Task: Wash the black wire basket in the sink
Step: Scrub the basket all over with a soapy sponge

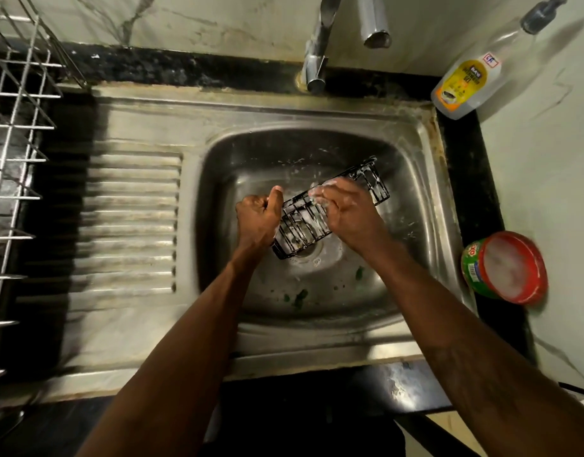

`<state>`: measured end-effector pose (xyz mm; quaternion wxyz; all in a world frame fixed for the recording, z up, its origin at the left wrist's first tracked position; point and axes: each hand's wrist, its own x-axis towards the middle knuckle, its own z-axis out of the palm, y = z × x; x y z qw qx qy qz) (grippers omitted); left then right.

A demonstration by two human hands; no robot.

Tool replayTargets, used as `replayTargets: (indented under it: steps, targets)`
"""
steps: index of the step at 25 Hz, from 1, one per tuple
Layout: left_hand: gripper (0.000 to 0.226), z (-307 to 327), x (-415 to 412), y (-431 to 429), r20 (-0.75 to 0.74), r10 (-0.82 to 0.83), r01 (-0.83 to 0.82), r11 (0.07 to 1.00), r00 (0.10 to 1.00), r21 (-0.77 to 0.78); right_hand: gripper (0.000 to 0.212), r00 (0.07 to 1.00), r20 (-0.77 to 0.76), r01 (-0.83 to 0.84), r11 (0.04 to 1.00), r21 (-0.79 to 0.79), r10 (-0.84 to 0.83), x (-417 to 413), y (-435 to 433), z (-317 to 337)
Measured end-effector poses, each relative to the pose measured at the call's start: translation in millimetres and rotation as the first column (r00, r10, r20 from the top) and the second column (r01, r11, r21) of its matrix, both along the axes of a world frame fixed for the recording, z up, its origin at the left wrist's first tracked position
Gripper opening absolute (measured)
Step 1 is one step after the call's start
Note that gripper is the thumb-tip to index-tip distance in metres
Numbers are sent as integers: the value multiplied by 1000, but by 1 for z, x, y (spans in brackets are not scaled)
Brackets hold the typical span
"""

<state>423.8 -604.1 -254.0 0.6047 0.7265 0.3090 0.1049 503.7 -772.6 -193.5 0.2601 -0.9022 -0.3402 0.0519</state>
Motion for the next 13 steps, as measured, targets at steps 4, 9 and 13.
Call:
replayTargets:
  steps: [4,9,13]
  targets:
    - [54,8,-4,0,15,-57,57,998,998,4,27,1000,16,-20,1000,-1,20,-42,-46,-2]
    - [53,10,0,4,15,-66,66,998,998,15,25,981,172,97,995,-22,-91,22,-4,0]
    - [49,7,-6,8,23,-106,106,994,994,12,28,980,196,52,998,-23,-47,-26,-47,-1]
